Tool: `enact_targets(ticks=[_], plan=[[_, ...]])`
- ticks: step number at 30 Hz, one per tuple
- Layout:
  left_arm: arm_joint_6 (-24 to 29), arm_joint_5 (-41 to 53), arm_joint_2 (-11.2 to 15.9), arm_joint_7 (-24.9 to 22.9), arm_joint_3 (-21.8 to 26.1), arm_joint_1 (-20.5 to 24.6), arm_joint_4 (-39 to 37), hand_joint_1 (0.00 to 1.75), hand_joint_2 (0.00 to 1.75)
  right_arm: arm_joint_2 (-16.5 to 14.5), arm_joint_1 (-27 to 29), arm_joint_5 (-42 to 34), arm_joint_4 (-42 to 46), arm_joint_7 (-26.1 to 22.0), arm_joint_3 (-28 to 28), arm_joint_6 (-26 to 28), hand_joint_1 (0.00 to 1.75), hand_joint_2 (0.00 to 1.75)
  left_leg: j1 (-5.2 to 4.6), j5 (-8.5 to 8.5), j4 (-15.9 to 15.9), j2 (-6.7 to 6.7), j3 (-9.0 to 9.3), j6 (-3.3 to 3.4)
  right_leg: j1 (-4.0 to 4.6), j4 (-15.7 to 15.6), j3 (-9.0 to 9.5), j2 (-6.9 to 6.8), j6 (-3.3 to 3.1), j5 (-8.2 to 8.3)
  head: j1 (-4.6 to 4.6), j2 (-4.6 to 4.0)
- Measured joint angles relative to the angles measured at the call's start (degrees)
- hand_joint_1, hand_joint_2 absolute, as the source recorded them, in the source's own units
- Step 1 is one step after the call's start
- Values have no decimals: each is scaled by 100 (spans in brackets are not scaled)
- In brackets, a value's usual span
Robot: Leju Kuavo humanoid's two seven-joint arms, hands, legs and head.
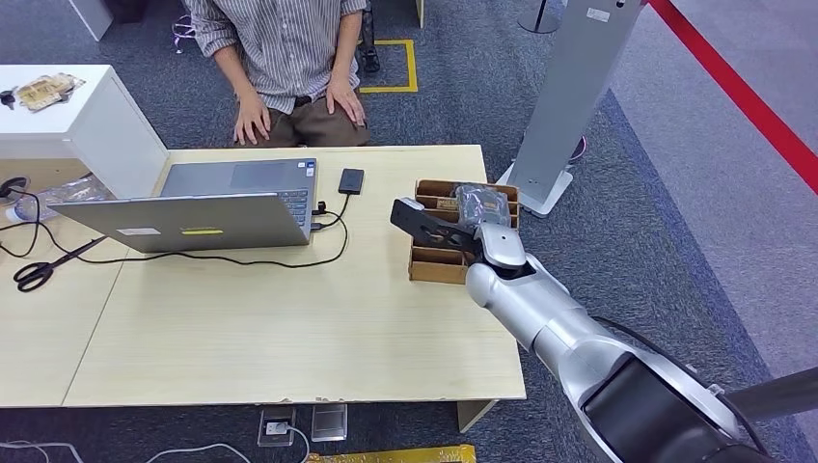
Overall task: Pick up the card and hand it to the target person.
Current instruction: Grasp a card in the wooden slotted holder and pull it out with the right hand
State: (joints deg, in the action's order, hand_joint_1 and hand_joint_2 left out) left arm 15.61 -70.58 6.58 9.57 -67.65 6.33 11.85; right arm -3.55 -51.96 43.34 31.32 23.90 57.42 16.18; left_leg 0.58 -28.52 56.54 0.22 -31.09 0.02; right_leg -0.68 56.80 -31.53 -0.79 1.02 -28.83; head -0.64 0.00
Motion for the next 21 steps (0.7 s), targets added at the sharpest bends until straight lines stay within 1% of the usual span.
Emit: enact_targets(ticks=[1,4,11,13,15,18,19,21], plan=[[0,0,0,0,0,0,0,0,0,0,0,1,0,3,0,1,111,175,0,0,0,0,0,0,0,0,0,0,0,0,0,0],[0,0,0,-2,0,-1,0,0,0,1,-1,10,0,6,0,10,115,175,0,0,0,0,-1,0,0,0,0,0,0,0,1,0],[0,0,0,-20,1,-1,0,0,0,-2,0,36,0,6,0,13,97,175,0,0,0,0,-3,0,0,1,-2,0,0,0,1,1],[1,0,0,-20,2,-1,0,0,0,-2,0,38,0,6,0,13,95,175,0,0,0,0,-3,0,0,1,-2,0,0,0,1,2],[2,0,0,-20,2,-1,0,0,0,-2,0,38,0,5,0,16,99,175,0,0,0,0,-3,0,0,1,-2,0,0,0,1,2],[3,0,0,-19,2,-1,0,0,0,-2,0,38,0,0,0,29,127,175,0,0,0,0,-3,0,0,1,-2,0,0,0,2,0],[4,0,0,-19,2,-1,0,0,0,-2,0,38,0,-3,0,36,144,175,0,0,0,0,-3,0,0,1,-2,0,0,0,1,1],[7,0,0,-18,2,-1,0,0,0,-2,0,38,0,-8,0,53,165,175,0,0,0,0,-3,0,0,1,-2,0,0,0,1,1]])
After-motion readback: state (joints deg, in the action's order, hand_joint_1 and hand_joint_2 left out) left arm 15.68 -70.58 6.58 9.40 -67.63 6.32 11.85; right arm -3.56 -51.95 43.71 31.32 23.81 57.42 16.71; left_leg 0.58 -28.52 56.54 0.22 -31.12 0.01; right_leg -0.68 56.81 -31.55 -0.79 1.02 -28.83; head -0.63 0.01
